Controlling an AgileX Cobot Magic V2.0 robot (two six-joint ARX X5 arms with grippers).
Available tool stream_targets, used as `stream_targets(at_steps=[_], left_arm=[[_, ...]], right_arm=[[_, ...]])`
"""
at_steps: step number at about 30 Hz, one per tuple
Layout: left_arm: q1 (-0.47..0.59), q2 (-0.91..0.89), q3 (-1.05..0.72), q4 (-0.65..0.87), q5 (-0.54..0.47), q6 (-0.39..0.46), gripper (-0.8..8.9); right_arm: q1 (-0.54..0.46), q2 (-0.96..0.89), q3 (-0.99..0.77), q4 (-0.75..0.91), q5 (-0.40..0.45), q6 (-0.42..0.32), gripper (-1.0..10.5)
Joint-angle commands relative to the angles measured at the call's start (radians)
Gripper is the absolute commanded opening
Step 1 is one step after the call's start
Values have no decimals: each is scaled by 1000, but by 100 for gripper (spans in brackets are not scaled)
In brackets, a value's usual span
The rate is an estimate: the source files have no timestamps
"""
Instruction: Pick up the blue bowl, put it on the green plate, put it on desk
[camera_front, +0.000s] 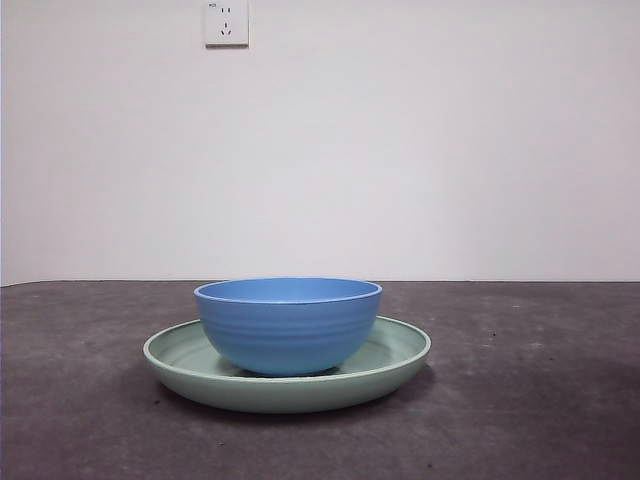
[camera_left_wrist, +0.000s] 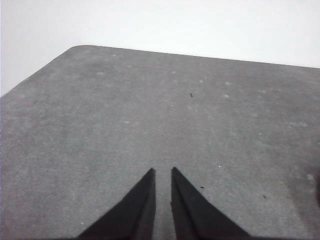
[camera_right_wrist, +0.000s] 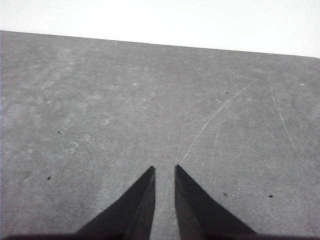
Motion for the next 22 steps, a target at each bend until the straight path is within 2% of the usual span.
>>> stream_targets(at_steps=[1,22], left_arm=[[2,-2,-21,-5,-5,0,51],[2,-2,-21,-5,-5,0,51]], right_arm=[[-2,-2,-9,2,4,4,58],[2,-2,-8,44,3,3,58]])
